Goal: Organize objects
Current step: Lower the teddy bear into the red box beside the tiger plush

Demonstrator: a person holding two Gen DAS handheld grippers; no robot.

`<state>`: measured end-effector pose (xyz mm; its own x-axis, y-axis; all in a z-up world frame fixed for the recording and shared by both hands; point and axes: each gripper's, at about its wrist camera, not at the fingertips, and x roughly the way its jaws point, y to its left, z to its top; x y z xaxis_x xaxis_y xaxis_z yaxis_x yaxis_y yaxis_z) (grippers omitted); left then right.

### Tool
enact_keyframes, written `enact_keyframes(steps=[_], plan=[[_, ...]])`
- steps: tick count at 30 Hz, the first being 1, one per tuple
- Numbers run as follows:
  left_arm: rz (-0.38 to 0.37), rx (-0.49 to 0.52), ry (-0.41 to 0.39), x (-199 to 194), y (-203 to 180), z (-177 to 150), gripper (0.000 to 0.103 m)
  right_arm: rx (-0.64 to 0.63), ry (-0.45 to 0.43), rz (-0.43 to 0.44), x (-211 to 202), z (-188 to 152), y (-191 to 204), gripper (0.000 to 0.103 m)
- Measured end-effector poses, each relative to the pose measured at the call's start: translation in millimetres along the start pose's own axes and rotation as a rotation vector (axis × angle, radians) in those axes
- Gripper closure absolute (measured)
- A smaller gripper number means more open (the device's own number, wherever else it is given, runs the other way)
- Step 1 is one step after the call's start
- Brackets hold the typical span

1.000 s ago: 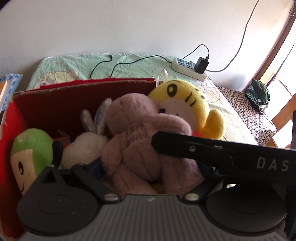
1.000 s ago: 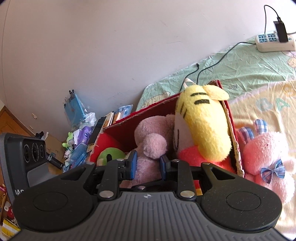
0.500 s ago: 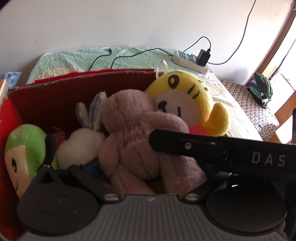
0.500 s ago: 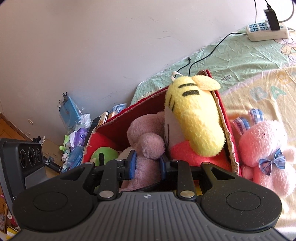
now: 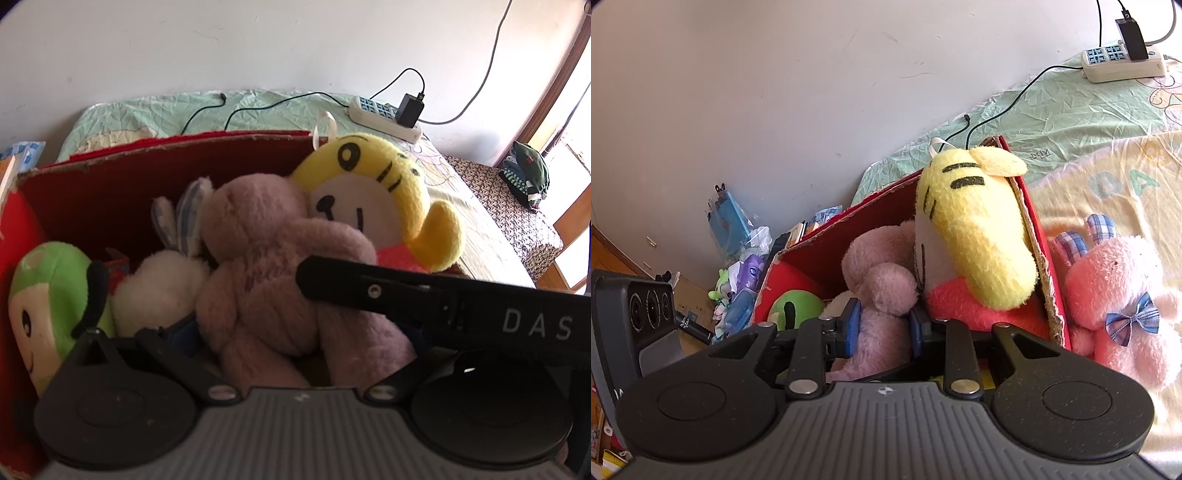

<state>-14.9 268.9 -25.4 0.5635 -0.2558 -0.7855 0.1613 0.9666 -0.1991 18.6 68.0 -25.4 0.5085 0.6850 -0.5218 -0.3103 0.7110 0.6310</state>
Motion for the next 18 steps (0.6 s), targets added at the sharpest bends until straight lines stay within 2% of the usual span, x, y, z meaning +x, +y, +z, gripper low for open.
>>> enact_keyframes(steps=[18], plan=[[0.033, 0.001, 0.04, 4.8, -5.0, -5.7, 0.0, -0.027, 0.021, -0.024, 1.3, -0.3, 3.2, 0.075]])
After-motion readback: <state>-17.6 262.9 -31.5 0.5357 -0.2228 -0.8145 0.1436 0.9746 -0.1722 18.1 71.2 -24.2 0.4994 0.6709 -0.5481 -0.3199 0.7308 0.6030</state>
